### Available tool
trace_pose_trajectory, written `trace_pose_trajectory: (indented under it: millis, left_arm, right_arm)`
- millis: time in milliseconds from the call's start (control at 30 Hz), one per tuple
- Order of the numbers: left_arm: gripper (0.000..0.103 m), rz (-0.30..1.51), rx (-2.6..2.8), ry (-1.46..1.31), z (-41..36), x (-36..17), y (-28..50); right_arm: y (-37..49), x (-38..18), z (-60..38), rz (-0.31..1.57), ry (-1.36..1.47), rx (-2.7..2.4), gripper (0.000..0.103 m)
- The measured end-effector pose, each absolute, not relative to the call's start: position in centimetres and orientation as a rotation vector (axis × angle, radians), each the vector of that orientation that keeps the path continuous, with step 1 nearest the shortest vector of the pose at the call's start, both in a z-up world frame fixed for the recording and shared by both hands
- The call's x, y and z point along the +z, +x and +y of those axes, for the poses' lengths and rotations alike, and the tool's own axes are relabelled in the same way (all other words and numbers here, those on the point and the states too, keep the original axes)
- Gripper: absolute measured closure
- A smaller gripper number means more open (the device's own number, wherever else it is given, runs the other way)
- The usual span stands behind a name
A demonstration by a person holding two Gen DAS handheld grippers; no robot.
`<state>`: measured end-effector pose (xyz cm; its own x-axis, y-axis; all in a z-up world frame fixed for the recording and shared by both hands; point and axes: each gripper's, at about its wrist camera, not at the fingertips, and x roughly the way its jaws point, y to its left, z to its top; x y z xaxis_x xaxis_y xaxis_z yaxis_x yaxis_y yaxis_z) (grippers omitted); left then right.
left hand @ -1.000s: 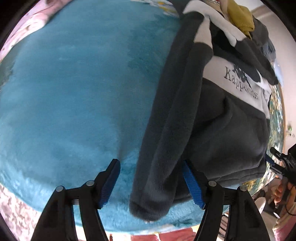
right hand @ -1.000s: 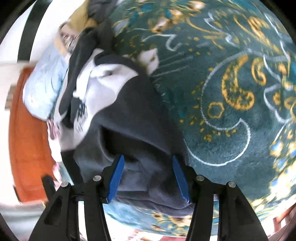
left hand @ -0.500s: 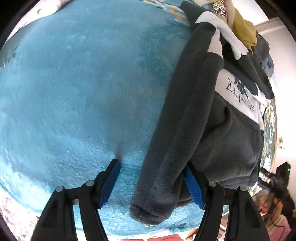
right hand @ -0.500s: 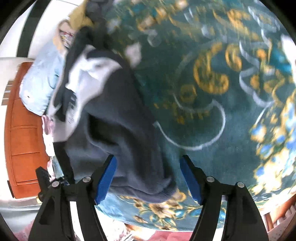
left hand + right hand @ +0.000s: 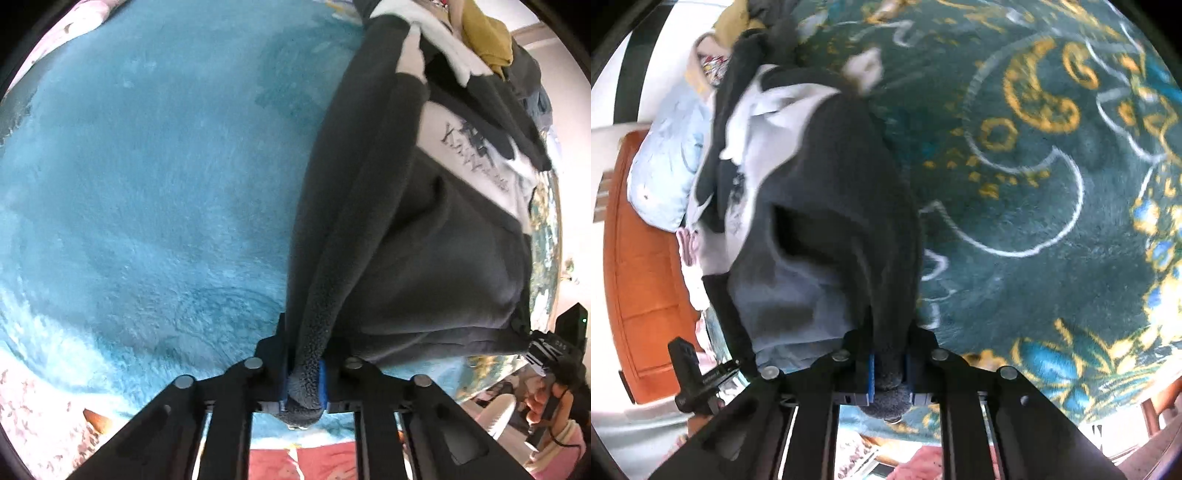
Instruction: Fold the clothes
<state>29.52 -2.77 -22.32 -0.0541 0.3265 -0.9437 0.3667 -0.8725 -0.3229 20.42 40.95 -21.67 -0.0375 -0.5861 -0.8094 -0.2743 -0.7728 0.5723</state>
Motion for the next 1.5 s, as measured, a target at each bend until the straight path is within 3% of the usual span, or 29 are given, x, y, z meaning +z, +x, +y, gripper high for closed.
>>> trace_pose_trajectory:
  millis: [333, 433, 767, 1000, 1233, 1400, 1467, 1500]
  left_arm:
    - [0.093, 0.923, -2.181, 2.060, -8.2, -15.6, 30.2]
    - [0.093, 0.847, -2.182, 2.113, -8.1, -14.5, 28.9]
    - [0.094, 1.040, -2.192, 2.035, -10.0, -10.6, 23.7]
    - [0.094, 1.261, -2.161, 1.874, -12.1, -8.6, 13.7]
    - [0.093, 1.425, -1.964, 1.760, -14.0, -11.2, 2.8]
    - [0.091, 1.531, -1.789, 1.720, -14.8, -15.6, -1.1]
    - [0.088, 1.666, -1.691, 1.656, -15.3, -17.4, -1.2]
    - [0.082, 1.754, -1.633, 1.606, -15.6, -18.2, -0.9]
  right_arm:
    - [19.5, -13.1, 42.1, -0.925, 1.928, -1.920, 0.094]
    - [19.4, -12.7, 41.3, -0.937, 1.968, -1.921, 0.094]
    - [14.7, -7.5, 41.4, -1.207, 1.745, -1.848, 0.094]
    - [4.0, -9.6, 41.6, -1.354, 1.752, -1.770, 0.094]
    - [-7.0, -12.3, 41.6, -1.486, 1.775, -1.690, 0.093]
    - [-12.0, -16.0, 40.1, -1.505, 1.860, -1.614, 0.084]
    - [-13.1, -17.1, 39.7, -1.499, 1.879, -1.583, 0.069]
    - [-13.7, -17.6, 39.5, -1.496, 1.889, -1.567, 0.066]
